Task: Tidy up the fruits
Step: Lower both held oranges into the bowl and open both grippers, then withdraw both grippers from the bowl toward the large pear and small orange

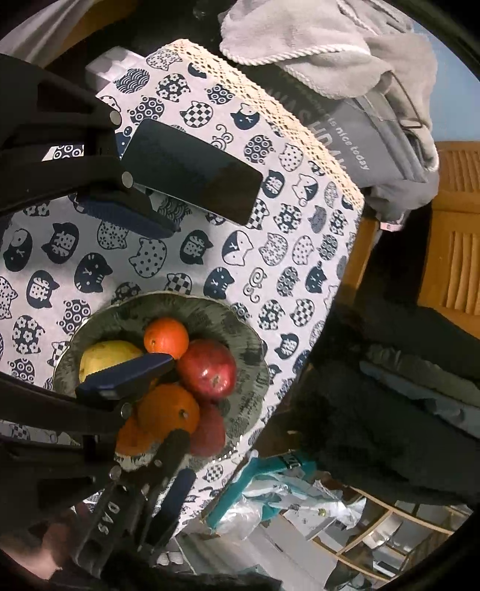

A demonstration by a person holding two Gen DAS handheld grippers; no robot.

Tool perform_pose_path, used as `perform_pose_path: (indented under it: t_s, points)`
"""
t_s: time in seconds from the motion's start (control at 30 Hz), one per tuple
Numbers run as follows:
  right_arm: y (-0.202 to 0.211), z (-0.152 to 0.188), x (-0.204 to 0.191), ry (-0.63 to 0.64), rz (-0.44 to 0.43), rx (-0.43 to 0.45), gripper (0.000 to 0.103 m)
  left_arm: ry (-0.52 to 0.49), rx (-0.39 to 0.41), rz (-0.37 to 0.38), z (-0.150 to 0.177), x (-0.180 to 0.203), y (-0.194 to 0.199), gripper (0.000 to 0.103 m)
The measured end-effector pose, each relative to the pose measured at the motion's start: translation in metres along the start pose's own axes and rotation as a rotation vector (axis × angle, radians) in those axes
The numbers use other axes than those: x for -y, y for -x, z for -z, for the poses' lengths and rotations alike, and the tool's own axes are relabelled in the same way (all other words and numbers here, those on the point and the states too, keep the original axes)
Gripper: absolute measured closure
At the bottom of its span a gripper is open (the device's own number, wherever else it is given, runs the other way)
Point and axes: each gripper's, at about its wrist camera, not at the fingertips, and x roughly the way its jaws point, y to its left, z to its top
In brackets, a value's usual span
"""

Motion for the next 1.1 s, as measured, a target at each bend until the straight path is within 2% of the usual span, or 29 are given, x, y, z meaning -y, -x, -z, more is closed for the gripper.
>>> perform_pose_path:
  t_s: [0.17,0.3,0.47,0.6,0.77,1.0,1.1]
  points:
    - [0.029,-0.004,0.001,0.018,0.043,0.057,0.026,-0.016,0.029,0.021,0.0,0.009,0.014,0.037]
    - [0.05,-0.004,0.005,0.033,0.09,0.095,0.026,-0.034,0.054,0.032,-0.001,0.02,0.027,0.031]
    - [0.077,-0.002,0.015,0.032,0.132,0.139,0.026,-0.055,0.083,0.062,0.0,0.035,0.044,0.031]
    - [0.098,0.003,0.025,0.027,0.165,0.169,0.026,-0.096,0.112,0.079,0.002,0.054,0.057,0.025]
    - [0.123,0.01,0.037,0.027,0.209,0.2,0.026,-0.138,0.136,0.097,0.006,0.074,0.072,0.024]
    - [0.16,0.025,0.064,-0.018,0.24,0.246,0.026,-0.176,0.171,0.122,0.013,0.098,0.091,0.016]
    - [0.174,0.032,0.074,-0.029,0.258,0.259,0.026,-0.193,0.179,0.13,0.016,0.109,0.097,0.016]
